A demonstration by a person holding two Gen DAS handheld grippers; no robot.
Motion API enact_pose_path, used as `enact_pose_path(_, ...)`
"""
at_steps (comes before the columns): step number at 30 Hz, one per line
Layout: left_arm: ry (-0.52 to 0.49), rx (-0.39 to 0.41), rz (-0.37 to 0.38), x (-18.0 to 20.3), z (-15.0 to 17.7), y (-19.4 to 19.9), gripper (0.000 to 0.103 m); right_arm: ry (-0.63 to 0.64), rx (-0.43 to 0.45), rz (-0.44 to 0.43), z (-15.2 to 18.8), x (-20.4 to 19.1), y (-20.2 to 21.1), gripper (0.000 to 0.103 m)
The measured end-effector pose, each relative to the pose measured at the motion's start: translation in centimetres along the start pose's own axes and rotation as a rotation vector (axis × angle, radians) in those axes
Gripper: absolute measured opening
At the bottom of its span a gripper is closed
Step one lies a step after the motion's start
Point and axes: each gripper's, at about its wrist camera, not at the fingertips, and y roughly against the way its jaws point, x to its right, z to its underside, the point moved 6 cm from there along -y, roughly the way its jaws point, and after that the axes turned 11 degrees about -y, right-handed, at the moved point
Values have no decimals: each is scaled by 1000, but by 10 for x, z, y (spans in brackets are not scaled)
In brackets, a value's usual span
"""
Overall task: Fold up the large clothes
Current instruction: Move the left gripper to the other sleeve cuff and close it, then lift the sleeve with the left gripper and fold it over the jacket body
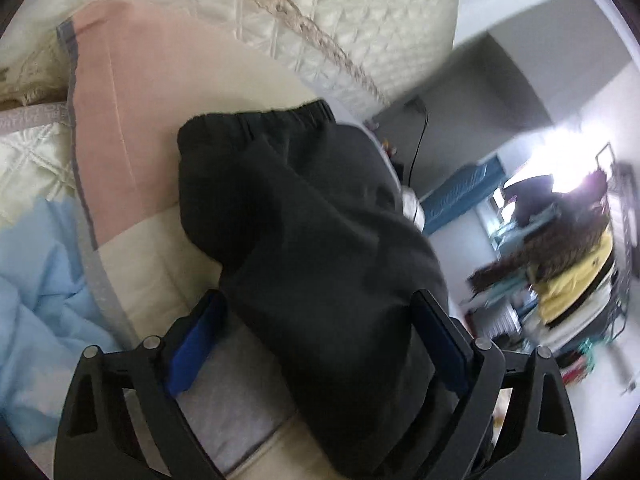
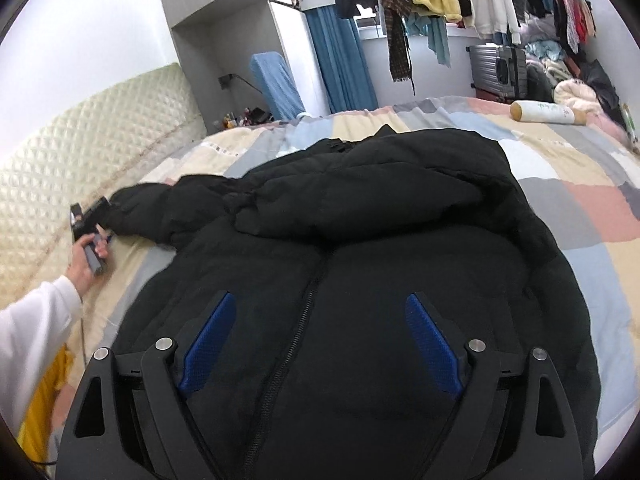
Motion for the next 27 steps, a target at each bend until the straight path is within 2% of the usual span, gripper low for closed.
enact_pose_path(1,-6,-4,-29,0,-1,-3,84,-4,-5,3,0,1,-1,86)
enact_pose_path(3,-36,-11,-88,5,-1,-2,70,5,-9,19,2,3,-1,86)
enact_pose_path(4,-43,-5,-83,8,-3,2,50,14,-8,28,3,3,-1,86)
enact_pose_path(5,-45,4,-66,13,-4,6,25,24,-8,35,4,2,-2,86)
enact_pose_path(6,-51,14,-63,16,-6,12,15,32,-10,43,5,2,-3,87)
enact_pose_path(8,-101,44,-112,29,-13,26,9,40,-12,52,5,1,-3,86)
enact_pose_path(15,-193,122,-287,61,-32,82,4,51,8,40,3,4,11,86)
enact_pose_path(17,-200,143,-307,73,-35,100,3,65,22,32,3,5,20,87)
enact_pose_path(19,-248,158,-322,93,-38,120,3,89,43,31,2,4,29,87)
enact_pose_path(22,-304,182,-310,124,-39,142,3,117,71,12,1,1,42,88)
enact_pose_path(25,-391,193,-381,162,-41,161,3,134,80,-9,2,0,52,89)
enact_pose_path(27,-431,199,-382,187,-41,170,3,140,86,-17,3,2,57,90)
